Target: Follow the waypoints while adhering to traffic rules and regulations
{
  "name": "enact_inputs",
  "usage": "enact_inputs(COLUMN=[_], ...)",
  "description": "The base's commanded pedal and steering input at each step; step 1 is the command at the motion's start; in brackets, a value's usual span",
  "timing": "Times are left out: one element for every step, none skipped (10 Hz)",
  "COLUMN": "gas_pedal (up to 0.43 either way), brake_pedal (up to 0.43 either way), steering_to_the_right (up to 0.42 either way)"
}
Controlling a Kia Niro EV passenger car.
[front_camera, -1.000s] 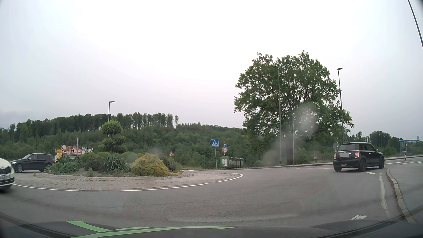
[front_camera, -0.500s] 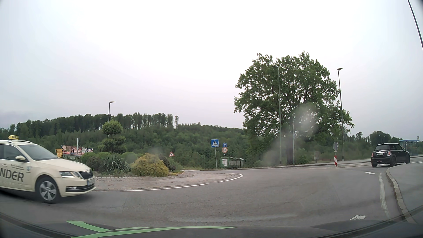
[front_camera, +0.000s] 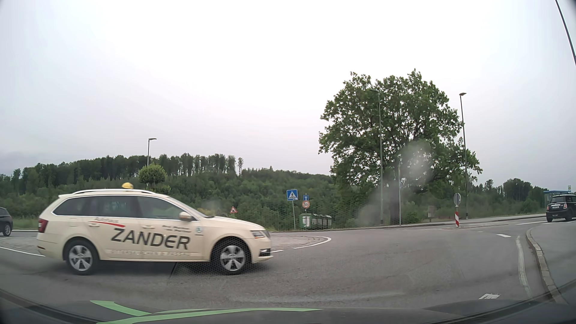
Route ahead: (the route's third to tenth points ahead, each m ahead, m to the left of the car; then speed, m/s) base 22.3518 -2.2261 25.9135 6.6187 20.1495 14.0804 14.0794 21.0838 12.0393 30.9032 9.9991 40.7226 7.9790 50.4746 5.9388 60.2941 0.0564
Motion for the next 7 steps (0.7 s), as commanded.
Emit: enact_inputs(gas_pedal=[0.087,0.098,0.118,0.138,0.169,0.197,0.24], brake_pedal=[0.0,0.0,0.0,0.0,0.0,0.0,0.0], steering_to_the_right=[0.08,0.081,0.081,0.082,0.082,0.083,0.086])
